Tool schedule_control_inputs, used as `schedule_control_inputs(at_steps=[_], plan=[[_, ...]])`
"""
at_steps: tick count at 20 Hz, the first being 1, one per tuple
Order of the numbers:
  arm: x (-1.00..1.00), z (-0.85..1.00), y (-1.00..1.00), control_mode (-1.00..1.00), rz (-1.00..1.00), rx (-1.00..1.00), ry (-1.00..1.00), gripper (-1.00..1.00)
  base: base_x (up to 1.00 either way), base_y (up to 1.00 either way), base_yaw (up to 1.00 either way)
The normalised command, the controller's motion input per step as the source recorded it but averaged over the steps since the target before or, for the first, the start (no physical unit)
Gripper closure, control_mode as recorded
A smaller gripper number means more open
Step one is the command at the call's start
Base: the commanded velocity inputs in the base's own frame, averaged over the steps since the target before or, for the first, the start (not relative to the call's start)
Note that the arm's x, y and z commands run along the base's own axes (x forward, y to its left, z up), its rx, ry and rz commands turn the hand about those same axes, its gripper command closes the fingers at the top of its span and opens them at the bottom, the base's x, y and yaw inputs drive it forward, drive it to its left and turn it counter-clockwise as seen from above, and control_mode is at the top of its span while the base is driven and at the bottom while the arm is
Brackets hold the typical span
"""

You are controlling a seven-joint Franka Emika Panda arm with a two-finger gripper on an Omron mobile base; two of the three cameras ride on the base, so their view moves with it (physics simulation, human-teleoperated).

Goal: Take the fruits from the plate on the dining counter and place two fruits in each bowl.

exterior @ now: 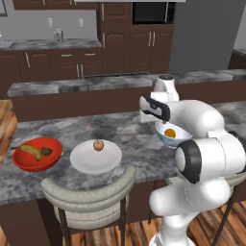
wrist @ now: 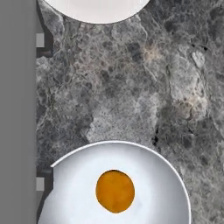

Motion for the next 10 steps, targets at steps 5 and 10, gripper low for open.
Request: schedule_control_inputs(at_steps=[5, 10], plan=[[-0.11, 0.05, 0.97, -1.0, 0.19, 0.0, 0.14, -1.0, 0.0, 0.0, 0.0], [-0.41, -0.04, 0.89, -1.0, 0.03, 0.0, 0.07, -1.0, 0.0, 0.0, 0.0]])
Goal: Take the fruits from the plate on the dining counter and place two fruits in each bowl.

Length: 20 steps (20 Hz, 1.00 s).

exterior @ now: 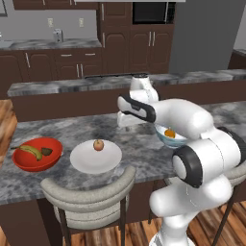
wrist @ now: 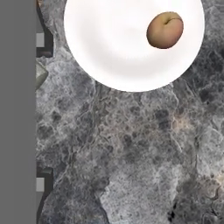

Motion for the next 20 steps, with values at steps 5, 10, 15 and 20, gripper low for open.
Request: schedule_control_inputs(at_steps=[5, 10, 15, 20], plan=[[-0.24, -0.29, 0.85, -1.0, -0.09, 0.0, 0.0, -1.0, 0.0, 0.0, 0.0], [0.13, -0.34, 0.71, -1.0, -0.22, 0.0, 0.0, -1.0, 0.0, 0.0, 0.0], [0.31, -0.12, 0.44, -1.0, -0.15, -0.01, 0.01, -1.0, 0.0, 0.0, 0.0], [0.23, -0.18, 0.37, -1.0, -0.14, -0.02, 0.05, -1.0, 0.0, 0.0, 0.0]])
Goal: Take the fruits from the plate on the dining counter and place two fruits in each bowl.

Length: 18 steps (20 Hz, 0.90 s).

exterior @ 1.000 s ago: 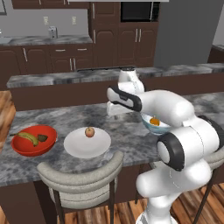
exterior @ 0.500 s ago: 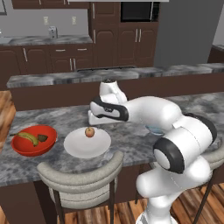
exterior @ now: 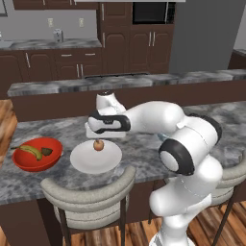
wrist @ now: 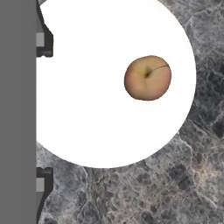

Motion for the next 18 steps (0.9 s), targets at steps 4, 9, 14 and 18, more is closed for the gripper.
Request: schedule_control_inputs(at_steps=[4, 9, 14, 18], plan=[[0.36, -0.36, 0.11, -1.0, -0.01, -0.09, 0.06, -1.0, 0.0, 0.0, 0.0], [0.39, -0.27, 0.09, -1.0, 0.0, -0.05, 0.01, -1.0, 0.0, 0.0, 0.0], [0.29, -0.29, 0.18, -1.0, 0.0, 0.0, 0.0, -1.0, 0.0, 0.0, 0.0], [0.3, -0.31, 0.03, -1.0, 0.0, 0.0, 0.0, -1.0, 0.0, 0.0, 0.0]])
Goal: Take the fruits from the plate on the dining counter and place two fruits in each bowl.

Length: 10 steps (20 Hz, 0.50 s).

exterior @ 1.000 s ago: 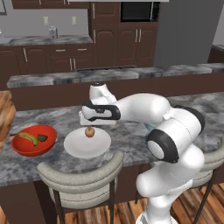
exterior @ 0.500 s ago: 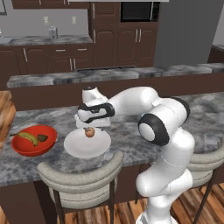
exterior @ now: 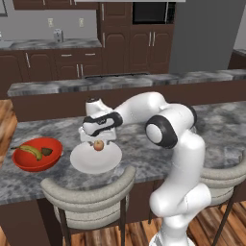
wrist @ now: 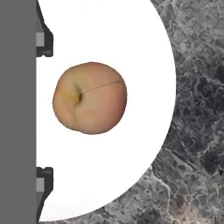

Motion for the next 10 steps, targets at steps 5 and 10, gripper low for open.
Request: schedule_control_inputs(at_steps=[5, 10], plan=[[0.31, -0.25, 0.06, -1.0, 0.0, 0.0, 0.0, -1.0, 0.0, 0.0, 0.0], [0.16, -0.17, 0.06, -1.0, 0.0, 0.0, 0.0, -1.0, 0.0, 0.0, 0.0]])
